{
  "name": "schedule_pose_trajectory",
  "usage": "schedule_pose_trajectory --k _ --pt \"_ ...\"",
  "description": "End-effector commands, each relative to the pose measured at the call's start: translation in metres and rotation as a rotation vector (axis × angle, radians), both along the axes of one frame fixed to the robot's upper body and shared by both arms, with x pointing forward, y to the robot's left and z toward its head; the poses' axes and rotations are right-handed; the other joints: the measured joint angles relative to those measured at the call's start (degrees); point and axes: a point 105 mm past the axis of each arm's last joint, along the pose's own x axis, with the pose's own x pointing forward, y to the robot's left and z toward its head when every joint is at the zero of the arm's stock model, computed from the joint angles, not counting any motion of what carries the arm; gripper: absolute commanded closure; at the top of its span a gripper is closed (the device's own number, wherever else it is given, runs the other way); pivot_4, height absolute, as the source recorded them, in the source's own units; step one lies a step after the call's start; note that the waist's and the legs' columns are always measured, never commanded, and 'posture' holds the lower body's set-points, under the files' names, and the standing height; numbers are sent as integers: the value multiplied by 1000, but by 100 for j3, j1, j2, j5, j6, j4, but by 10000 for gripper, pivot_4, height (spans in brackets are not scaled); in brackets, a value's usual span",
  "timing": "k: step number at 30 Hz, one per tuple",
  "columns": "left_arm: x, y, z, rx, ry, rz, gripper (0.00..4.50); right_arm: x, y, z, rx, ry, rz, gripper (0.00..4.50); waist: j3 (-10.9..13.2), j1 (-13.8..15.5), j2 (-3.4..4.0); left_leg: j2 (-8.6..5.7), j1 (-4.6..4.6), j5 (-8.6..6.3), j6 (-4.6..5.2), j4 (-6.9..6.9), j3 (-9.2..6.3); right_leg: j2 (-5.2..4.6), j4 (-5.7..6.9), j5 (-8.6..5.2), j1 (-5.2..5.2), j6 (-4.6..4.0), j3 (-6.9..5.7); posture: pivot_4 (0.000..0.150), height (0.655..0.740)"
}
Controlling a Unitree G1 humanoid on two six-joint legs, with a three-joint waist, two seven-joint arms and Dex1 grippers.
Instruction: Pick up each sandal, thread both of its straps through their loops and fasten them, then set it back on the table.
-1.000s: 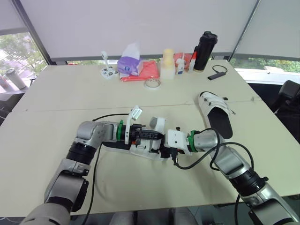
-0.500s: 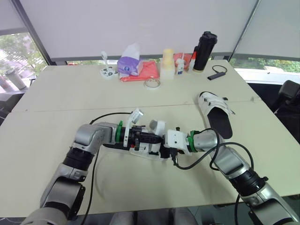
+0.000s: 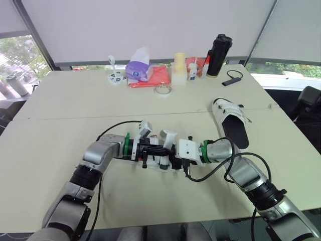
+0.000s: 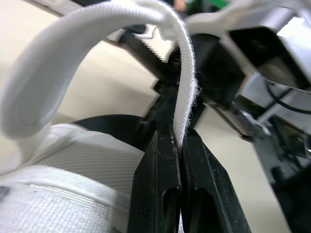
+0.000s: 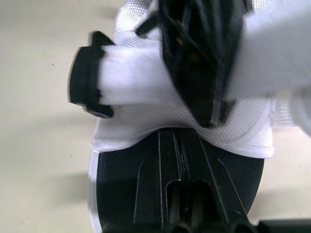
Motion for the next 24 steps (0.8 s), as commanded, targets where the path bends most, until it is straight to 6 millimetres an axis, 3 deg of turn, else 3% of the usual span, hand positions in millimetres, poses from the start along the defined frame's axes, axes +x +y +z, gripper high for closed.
schedule_pose_trajectory --k 1,7,14,15,21,24 --pt "-18 1 -14 34 80 -82 44894 -3 -15 -29 -91 92 -49 45000 -1 -1 3 0 0 -1 1 -1 1 0 -1 -1 -1 1 0 1500 7296" --pt "-39 10 -17 106 79 -211 44894 -3 -15 -29 -91 92 -50 45000 0 -13 2 1 -1 -2 2 -4 3 2 -2 -1 -3 1 0 1500 7296" --pt "-28 13 -25 159 -18 -148 44894 -2 -14 -29 -89 92 -49 45000 -2 -10 4 3 2 -3 3 -20 3 2 -11 -1 -4 1 0 1500 7296" --pt "-27 13 -25 158 -26 -137 38998 -2 -14 -29 -89 91 -49 45000 -2 -7 4 3 2 -3 3 -20 3 2 -12 -1 -4 1 0 1500 7296" --pt "-21 15 -8 98 -40 -92 14408 -1 -14 -29 -89 89 -48 45000 -1 7 3 3 1 -3 3 -20 2 2 -18 -1 -1 1 0 1500 7296" --pt "-20 19 11 41 -40 -73 13420 -1 -14 -29 -90 89 -48 45000 1 -4 2 2 0 -3 4 -19 2 2 -18 0 -1 1 0 1500 7296"
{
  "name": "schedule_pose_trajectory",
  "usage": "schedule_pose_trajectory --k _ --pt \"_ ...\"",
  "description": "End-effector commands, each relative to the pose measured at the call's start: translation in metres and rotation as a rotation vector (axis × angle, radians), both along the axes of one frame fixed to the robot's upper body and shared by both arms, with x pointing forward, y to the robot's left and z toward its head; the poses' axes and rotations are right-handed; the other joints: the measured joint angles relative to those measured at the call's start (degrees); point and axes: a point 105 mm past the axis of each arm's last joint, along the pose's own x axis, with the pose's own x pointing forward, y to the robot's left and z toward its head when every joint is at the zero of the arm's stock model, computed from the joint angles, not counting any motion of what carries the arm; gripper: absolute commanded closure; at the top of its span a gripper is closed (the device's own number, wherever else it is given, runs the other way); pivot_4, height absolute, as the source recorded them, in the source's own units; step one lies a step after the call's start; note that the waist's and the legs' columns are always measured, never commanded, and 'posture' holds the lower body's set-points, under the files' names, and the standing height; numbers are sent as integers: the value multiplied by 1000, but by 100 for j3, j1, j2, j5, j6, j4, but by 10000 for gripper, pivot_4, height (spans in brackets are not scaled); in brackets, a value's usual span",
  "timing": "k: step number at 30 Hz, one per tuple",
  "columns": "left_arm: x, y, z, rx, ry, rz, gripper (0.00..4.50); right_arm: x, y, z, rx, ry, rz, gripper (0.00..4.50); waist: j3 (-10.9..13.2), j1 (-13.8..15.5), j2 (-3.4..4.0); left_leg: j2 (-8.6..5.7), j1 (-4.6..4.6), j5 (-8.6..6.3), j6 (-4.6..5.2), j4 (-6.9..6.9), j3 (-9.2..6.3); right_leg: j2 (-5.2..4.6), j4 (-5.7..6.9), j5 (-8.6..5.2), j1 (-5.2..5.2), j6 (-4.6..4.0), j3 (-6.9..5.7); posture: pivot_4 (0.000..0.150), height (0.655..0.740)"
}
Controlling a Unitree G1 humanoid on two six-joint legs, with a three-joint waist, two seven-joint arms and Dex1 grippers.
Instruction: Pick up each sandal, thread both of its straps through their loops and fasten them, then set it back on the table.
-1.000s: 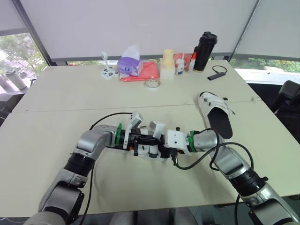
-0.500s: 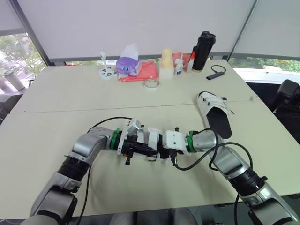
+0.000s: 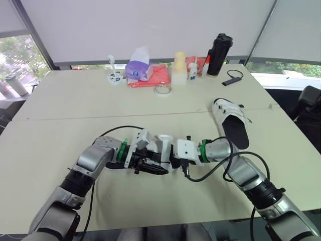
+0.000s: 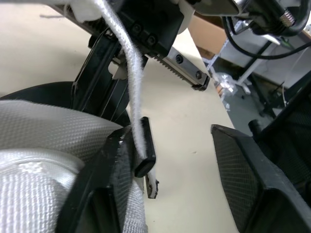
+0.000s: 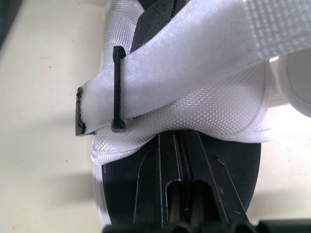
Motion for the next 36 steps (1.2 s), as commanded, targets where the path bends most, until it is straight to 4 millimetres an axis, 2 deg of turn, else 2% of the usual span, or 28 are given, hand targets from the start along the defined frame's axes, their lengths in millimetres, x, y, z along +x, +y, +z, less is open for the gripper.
schedule_pose_trajectory --k 1,3,7,10,13,20,28,32,36 --pt "2 9 19 -46 -1 45 13418 -2 -17 -31 -88 97 -57 45000 2 -5 0 0 -1 0 0 0 0 0 1 0 -2 0 0 1500 7296" --pt "3 10 27 -68 3 61 13415 -2 -17 -31 -87 97 -57 45000 3 -5 0 0 -1 0 0 0 0 0 2 0 -3 0 0 1500 7296" --pt "3 19 55 -160 21 122 13415 -2 -16 -32 -87 99 -54 45000 18 -11 -3 0 -2 0 0 0 -1 1 6 0 -6 1 0 1500 7296" --pt "11 30 79 -237 -8 226 13415 -2 -13 -32 -84 101 -47 45000 46 -34 -11 1 -4 1 1 1 -1 2 20 0 -16 2 1 1500 7296" --pt "22 43 90 -269 -71 337 13415 -2 -12 -32 -83 100 -42 45000 75 -46 -11 2 -6 1 1 5 0 3 45 2 -31 5 2 1500 7296" --pt "25 67 83 -240 -95 449 13415 -2 -10 -34 -82 103 -28 45000 84 -56 -14 9 -5 2 -1 3 4 16 51 2 -36 3 5 1500 7296" --pt "-5 52 63 -239 108 286 13415 -2 -5 -31 -77 97 -8 45000 95 -24 -20 10 -3 2 -3 17 4 14 43 1 -22 -5 6 1500 7296" --pt "-11 47 54 -218 145 252 13415 2 -3 -21 -69 65 -1 45000 96 -38 -19 10 -3 2 -3 18 4 16 48 2 -25 -6 6 1500 7296" --pt "-14 42 66 -260 177 205 13415 9 -8 13 -3 18 -32 45000 109 -22 -13 12 -6 2 -3 17 3 18 51 2 -31 -6 7 1500 7296"
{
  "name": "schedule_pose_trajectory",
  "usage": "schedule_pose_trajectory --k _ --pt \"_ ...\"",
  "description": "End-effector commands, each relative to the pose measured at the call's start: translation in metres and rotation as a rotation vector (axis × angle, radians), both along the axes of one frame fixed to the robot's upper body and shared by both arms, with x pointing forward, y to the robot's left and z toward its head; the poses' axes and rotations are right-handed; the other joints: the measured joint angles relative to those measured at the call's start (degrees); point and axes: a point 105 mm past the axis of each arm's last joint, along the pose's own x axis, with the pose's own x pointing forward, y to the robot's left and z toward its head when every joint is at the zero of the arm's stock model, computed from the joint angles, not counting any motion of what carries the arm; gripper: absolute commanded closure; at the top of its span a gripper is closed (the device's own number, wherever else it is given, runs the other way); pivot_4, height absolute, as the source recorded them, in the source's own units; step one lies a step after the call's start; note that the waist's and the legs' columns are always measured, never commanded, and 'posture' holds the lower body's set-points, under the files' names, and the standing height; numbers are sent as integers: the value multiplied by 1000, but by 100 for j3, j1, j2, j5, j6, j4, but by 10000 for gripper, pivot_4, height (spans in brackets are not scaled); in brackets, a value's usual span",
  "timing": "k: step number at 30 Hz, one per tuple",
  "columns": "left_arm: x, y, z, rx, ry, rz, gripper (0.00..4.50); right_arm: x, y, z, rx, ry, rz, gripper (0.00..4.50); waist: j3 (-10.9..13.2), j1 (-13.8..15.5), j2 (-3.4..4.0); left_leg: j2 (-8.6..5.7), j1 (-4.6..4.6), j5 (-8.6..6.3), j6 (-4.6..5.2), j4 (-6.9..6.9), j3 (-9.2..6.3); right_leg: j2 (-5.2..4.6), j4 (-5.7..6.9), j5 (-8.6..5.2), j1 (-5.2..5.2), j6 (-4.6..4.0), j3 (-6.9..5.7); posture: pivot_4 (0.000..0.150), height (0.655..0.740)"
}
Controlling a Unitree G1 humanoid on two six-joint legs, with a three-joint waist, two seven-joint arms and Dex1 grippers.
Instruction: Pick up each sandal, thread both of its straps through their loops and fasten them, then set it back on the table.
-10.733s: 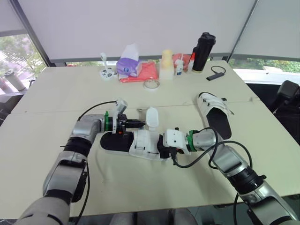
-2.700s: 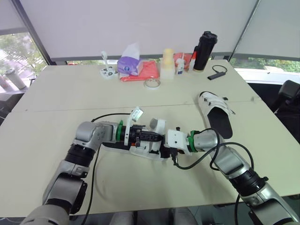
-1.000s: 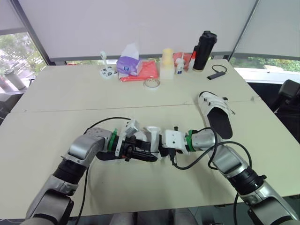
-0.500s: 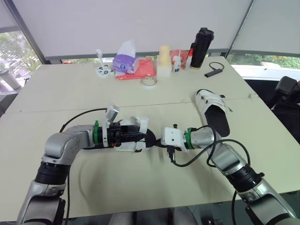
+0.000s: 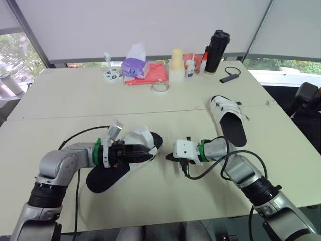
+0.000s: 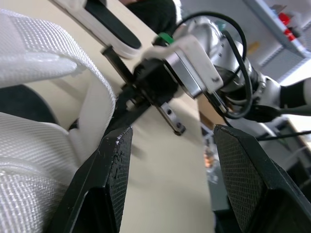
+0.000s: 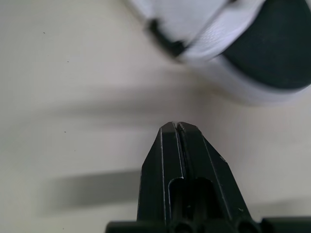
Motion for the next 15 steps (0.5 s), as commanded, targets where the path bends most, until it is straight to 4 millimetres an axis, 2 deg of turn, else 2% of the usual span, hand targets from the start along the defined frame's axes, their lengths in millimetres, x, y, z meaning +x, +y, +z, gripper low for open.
schedule_pose_trajectory --k 1,5,7,11,15 --pt "-7 -5 31 -74 -56 -72 13415 3 -8 26 35 -20 -28 45000 18 22 6 0 -2 0 0 1 0 -1 0 0 0 0 0 1500 7296" --pt "-18 -9 33 -74 -17 -153 13415 -7 -23 63 87 -24 -38 45000 49 35 9 -4 -19 0 0 10 0 -12 -3 0 -6 3 0 1500 7296" --pt "-22 -12 32 -69 -2 -191 13415 -15 -29 75 92 -23 -33 45000 57 32 8 -8 -28 0 0 10 1 -15 -6 -1 -13 5 1 1500 7296" --pt "-29 -21 29 -75 27 -264 13415 -20 -36 86 84 -44 -49 45000 58 18 6 -8 -32 0 0 8 1 -11 -3 -1 -19 6 -1 1500 7296" --pt "-35 -30 28 -85 49 -329 13415 -18 -39 84 74 -48 -72 45000 58 24 6 -7 -32 0 0 13 5 -11 -2 -1 -20 3 -1 1500 7296"
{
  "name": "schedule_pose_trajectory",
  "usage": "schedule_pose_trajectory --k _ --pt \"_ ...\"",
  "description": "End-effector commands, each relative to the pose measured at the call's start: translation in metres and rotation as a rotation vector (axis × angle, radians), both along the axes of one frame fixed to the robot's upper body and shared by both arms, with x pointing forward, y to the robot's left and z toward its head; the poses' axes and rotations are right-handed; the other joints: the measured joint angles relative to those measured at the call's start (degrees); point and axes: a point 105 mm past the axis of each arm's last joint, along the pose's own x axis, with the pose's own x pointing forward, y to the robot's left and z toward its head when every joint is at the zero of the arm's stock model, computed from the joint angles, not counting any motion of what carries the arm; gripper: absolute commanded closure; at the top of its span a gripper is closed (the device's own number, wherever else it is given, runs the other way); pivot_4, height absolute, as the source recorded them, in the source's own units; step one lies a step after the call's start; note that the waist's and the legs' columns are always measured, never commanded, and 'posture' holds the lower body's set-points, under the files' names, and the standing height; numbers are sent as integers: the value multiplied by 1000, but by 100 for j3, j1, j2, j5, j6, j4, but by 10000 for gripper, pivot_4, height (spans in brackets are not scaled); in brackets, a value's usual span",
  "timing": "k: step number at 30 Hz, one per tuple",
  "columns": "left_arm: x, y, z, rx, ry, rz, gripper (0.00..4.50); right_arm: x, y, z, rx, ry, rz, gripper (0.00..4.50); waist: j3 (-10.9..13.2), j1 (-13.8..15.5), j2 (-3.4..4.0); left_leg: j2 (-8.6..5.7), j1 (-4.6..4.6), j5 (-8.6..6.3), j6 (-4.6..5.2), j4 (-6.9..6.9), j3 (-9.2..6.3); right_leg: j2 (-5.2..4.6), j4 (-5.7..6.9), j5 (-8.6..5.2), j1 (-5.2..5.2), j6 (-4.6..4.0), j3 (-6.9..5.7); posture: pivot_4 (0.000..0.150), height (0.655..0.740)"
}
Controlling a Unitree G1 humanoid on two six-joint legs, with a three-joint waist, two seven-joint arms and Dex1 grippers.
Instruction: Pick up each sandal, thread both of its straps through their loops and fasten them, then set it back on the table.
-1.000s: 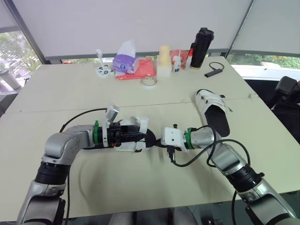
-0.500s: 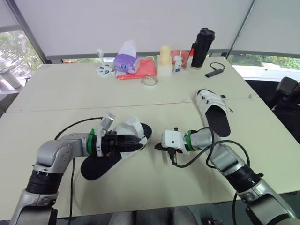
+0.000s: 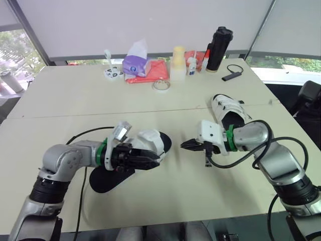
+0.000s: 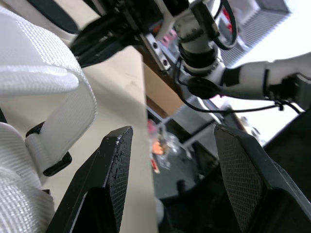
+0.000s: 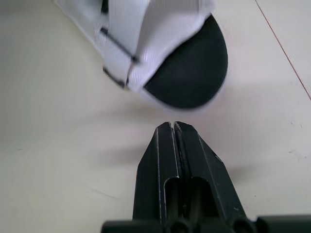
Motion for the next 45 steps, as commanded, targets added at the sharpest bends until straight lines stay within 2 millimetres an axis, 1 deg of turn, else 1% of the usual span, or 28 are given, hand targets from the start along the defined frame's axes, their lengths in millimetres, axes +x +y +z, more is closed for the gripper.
schedule_pose_trajectory --k 1,5,7,10,14,19,25,30,35,38,40,43,44,45 --pt "-11 -9 13 -41 -29 -99 13415 0 -2 8 6 -39 -8 45000 0 1 0 0 -1 0 0 1 2 -3 0 0 0 0 0 1500 7296" --pt "-17 -18 9 -40 -3 -189 13415 2 -3 -3 6 -14 -26 45000 0 5 0 -1 -5 0 0 1 3 -3 -2 0 -3 0 0 1500 7296" --pt "-20 -24 3 -36 26 -238 13415 1 -4 -9 6 5 -35 45000 0 14 0 -2 -9 0 0 3 3 -3 -1 0 -5 0 0 1500 7296" --pt "-23 -27 -4 -29 55 -279 13415 0 -5 -17 -3 22 -38 45000 0 7 -1 -4 -12 1 1 8 3 -4 -1 1 -5 1 1 1500 7296" --pt "-31 -32 -7 -32 86 -341 13415 -5 -5 -27 -8 51 -33 45000 0 -6 0 -3 -14 1 2 8 3 -2 3 1 -11 1 0 1500 7296" --pt "-26 -36 -21 4 84 -342 13415 -17 -2 -45 -28 107 -16 45000 0 9 -1 -3 -15 1 2 13 3 -2 3 1 -9 1 0 1500 7296" --pt "-25 -38 -28 9 79 -349 13415 -33 9 -58 -5 157 28 45000 -1 9 -1 -3 -15 1 2 14 0 -2 2 1 -6 1 0 1500 7296" --pt "-26 -40 -35 16 84 -350 13415 -29 22 -71 6 139 38 45000 -6 4 -2 -3 -12 1 2 18 -2 -1 3 1 0 1 0 1500 7296" --pt "-25 -40 -38 24 84 -345 13415 -39 39 -70 67 176 105 45000 -7 8 -2 -2 0 1 2 20 -4 -1 3 1 14 1 0 1500 7296" --pt "-24 -40 -40 29 79 -335 13415 -43 44 -75 67 202 122 45000 -7 4 -2 -2 1 1 2 20 -5 -1 3 1 14 1 0 1500 7296" --pt "-23 -39 -41 30 77 -329 13415 -45 43 -84 45 217 120 45000 -8 3 -1 -2 1 1 2 20 -5 -1 3 1 14 1 0 1500 7296" --pt "-19 -36 -41 40 44 -291 13415 -46 33 -109 -31 244 96 45000 -16 -2 -2 -3 21 0 2 17 -4 0 2 0 31 1 0 1500 7296" --pt "-15 -31 -44 69 -7 -258 13415 -47 28 -119 -62 261 80 45000 -24 -6 -2 -3 34 0 2 15 -2 -1 1 -1 43 1 0 1500 7296" --pt "-13 -27 -47 91 -44 -238 13415 -47 25 -125 -79 273 70 45000 -42 -10 -1 -1 38 -1 2 13 -1 -1 0 -1 46 0 0 1500 7296"
